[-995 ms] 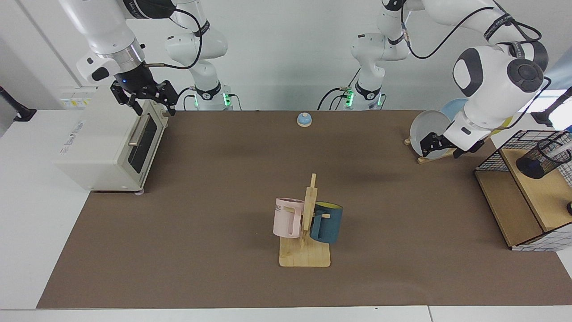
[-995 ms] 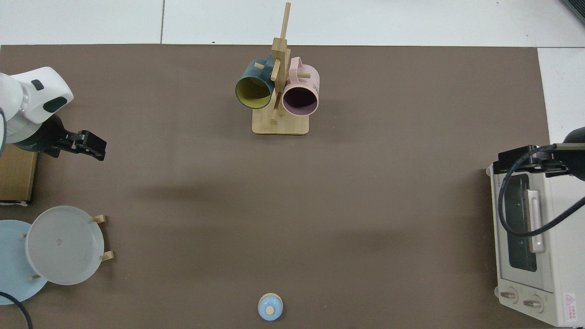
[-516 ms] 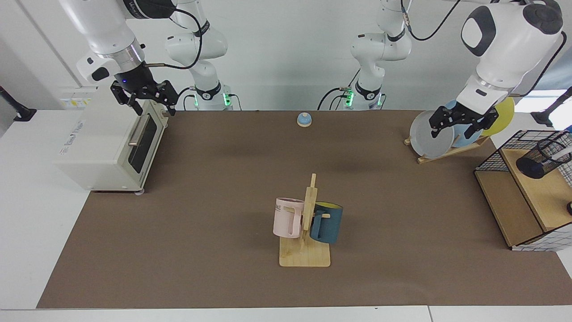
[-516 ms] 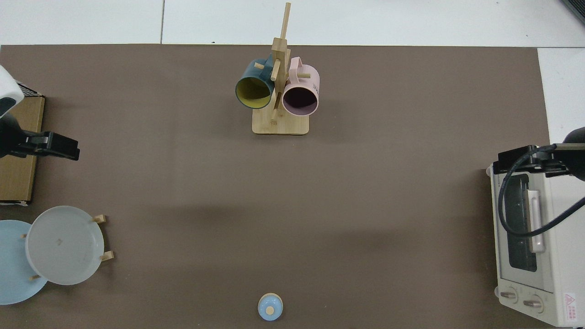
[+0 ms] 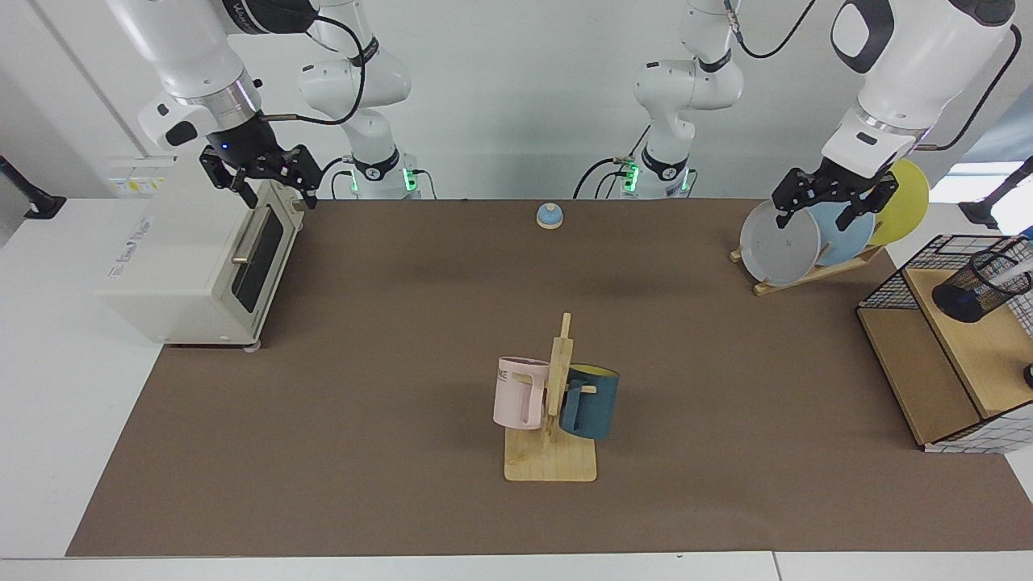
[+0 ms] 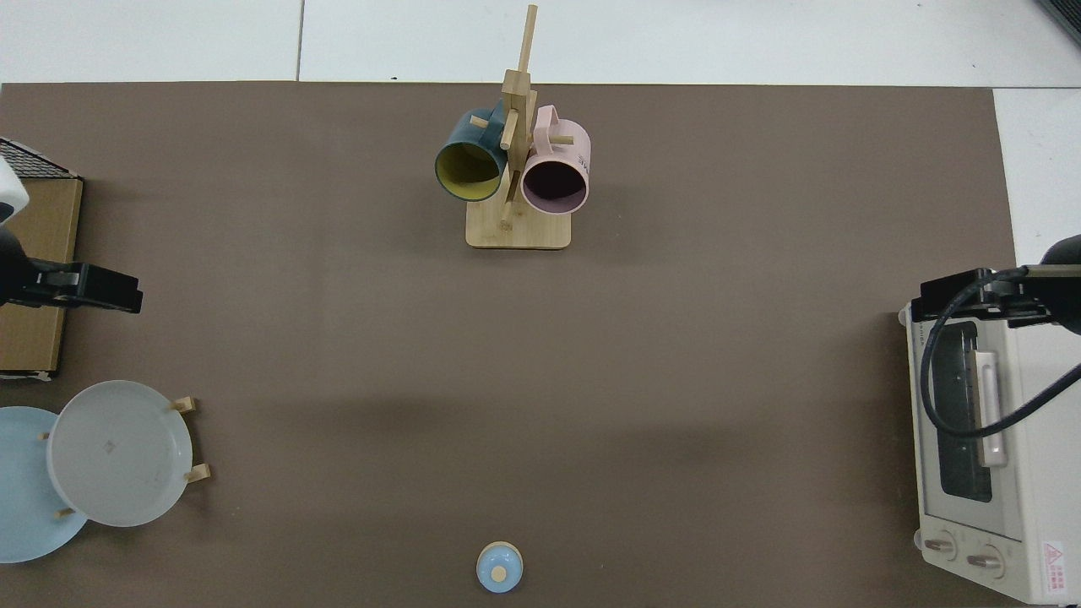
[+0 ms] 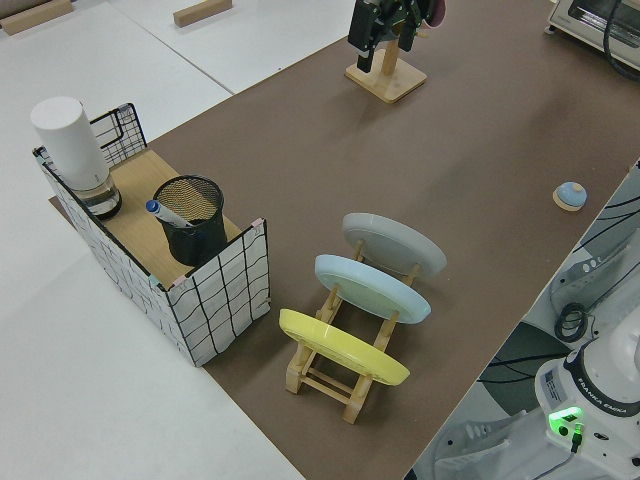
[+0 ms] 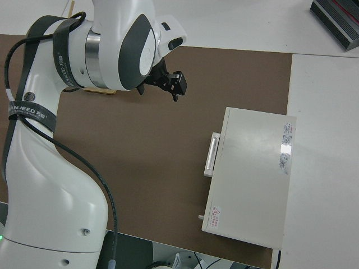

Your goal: Put markers into pen holder

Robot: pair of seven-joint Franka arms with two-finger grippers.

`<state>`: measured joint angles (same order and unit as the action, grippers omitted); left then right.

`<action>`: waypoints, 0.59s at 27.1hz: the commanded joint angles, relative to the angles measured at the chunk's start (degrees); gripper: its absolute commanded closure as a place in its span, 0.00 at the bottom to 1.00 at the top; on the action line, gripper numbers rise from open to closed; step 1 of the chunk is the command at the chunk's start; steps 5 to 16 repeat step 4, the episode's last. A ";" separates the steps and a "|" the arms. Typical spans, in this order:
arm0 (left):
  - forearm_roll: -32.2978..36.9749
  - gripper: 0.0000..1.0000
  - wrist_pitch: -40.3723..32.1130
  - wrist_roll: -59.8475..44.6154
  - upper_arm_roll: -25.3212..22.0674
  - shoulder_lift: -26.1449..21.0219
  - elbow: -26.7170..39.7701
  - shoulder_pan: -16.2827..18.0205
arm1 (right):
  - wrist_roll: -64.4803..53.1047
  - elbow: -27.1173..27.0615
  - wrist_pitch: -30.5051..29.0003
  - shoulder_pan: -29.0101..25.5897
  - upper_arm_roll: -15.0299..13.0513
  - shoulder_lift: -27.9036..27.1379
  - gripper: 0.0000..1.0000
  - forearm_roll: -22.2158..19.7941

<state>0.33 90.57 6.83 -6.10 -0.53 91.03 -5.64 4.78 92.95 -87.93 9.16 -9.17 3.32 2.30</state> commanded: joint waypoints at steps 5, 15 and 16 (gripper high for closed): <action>-0.77 0.00 1.36 -0.50 -0.40 1.06 1.69 -0.25 | -1.44 0.30 -0.75 -0.64 0.21 0.11 0.00 1.13; -0.77 0.00 1.36 -0.50 -0.40 1.06 1.69 -0.25 | -1.44 0.30 -0.75 -0.64 0.21 0.11 0.00 1.13; -0.77 0.00 1.36 -0.50 -0.40 1.06 1.69 -0.25 | -1.44 0.30 -0.75 -0.64 0.21 0.11 0.00 1.13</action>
